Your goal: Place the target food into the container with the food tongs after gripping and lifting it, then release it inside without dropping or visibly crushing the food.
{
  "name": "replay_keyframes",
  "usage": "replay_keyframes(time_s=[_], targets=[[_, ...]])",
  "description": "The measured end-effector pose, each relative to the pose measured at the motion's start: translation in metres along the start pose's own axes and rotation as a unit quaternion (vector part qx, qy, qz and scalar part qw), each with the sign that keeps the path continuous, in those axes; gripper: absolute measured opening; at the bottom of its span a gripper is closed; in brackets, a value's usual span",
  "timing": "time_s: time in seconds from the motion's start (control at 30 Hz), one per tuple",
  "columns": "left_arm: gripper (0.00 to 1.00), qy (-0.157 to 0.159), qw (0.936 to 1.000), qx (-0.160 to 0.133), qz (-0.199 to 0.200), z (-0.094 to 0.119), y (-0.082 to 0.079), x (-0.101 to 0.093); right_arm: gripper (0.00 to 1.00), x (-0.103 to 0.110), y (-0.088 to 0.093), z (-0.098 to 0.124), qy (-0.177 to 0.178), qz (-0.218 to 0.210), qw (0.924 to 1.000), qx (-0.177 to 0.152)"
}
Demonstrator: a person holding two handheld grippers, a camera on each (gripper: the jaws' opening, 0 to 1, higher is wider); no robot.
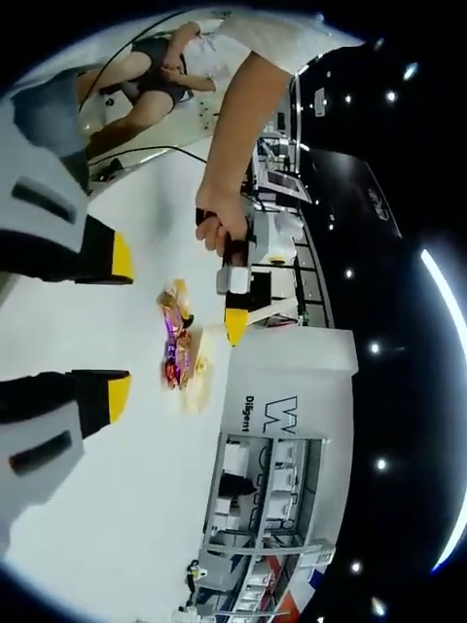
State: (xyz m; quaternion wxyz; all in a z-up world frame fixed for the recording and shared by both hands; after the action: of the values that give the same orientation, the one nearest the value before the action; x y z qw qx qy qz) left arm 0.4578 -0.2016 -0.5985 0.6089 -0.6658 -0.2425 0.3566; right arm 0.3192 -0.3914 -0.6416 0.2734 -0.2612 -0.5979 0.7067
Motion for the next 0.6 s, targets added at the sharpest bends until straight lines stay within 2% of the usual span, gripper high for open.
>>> replay_keyframes(time_s=[0.13, 0.3, 0.47, 0.6], targets=[[0.25, -0.005, 1.0, 0.003, 0.004, -0.002, 0.0, 0.007, 0.42, 0.003, 0.003, -0.003, 0.004, -0.019, 0.9998, -0.003], [0.25, 0.0, 0.9998, 0.008, -0.019, -0.004, 0.0, 0.01, 0.54, 0.007, 0.008, -0.007, 0.009, -0.038, 0.9991, -0.014], [0.25, -0.007, 0.9989, 0.001, -0.046, -0.012, 0.002, 0.015, 0.55, 0.01, 0.016, -0.012, 0.008, -0.054, 0.9984, -0.015], [0.24, -0.009, 0.9977, 0.016, -0.065, -0.022, 0.011, 0.02, 0.55, 0.015, 0.017, -0.013, -0.002, -0.059, 0.9981, -0.016]])
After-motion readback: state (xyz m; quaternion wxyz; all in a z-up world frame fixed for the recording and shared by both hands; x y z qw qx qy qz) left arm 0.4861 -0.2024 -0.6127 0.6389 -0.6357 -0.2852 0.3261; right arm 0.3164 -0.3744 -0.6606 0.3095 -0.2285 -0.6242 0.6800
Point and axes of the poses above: the point that each gripper's makers call its tool centre point, and the gripper's own axes: z roughly backward along the fingers, x roughly to its left, y roughly out of its underside, the point moved 6 cm from there along z, roughly backward along the fingers, and after that the axes turned 2 degrees about -y, right-handed, at the moved point
